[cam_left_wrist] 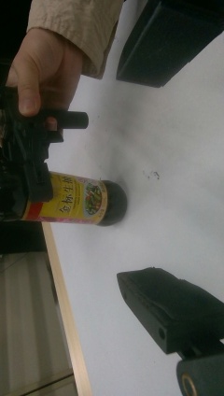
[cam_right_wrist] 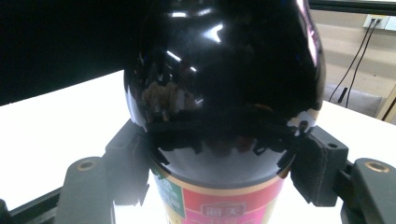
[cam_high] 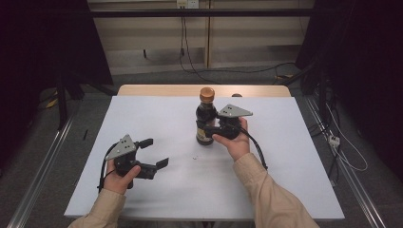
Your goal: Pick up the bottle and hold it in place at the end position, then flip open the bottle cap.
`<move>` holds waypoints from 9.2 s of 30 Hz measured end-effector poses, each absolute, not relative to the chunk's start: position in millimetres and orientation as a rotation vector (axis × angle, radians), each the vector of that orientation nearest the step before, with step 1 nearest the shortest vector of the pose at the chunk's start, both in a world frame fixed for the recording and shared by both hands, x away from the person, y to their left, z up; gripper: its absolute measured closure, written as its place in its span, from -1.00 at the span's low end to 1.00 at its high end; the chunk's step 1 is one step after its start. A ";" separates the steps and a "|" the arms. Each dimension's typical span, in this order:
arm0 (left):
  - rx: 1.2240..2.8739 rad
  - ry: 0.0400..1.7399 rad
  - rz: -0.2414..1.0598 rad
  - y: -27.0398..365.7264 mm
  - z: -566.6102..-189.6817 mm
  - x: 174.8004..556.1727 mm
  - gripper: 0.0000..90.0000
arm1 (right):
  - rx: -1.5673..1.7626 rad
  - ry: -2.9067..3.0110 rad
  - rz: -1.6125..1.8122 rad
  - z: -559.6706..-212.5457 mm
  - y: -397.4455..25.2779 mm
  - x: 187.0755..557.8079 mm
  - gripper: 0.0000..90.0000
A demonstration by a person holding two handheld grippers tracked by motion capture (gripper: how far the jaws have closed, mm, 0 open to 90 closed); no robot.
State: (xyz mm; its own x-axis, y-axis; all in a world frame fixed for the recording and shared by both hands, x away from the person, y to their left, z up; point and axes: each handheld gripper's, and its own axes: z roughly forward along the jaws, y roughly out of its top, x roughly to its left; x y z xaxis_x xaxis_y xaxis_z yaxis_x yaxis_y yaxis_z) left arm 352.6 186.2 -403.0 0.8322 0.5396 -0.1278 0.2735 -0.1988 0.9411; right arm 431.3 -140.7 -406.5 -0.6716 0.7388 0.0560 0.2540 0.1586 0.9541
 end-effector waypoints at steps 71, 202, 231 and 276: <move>1.855 0.545 0.238 121.3 -339.0 430.1 -0.64 | 0.939 2.025 1.543 -408.0 -141.9 432.2 -0.33; 1.943 0.490 0.227 88.3 -247.2 453.5 1.00 | 0.906 2.053 1.507 -411.2 -138.4 433.2 -0.32; 2.001 0.526 0.187 86.5 -274.0 461.2 1.00 | 0.907 2.043 1.519 -412.8 -139.7 432.6 -0.32; 2.022 0.527 0.199 72.6 -268.1 461.7 1.00 | 0.911 2.033 1.533 -414.5 -141.3 432.8 -0.32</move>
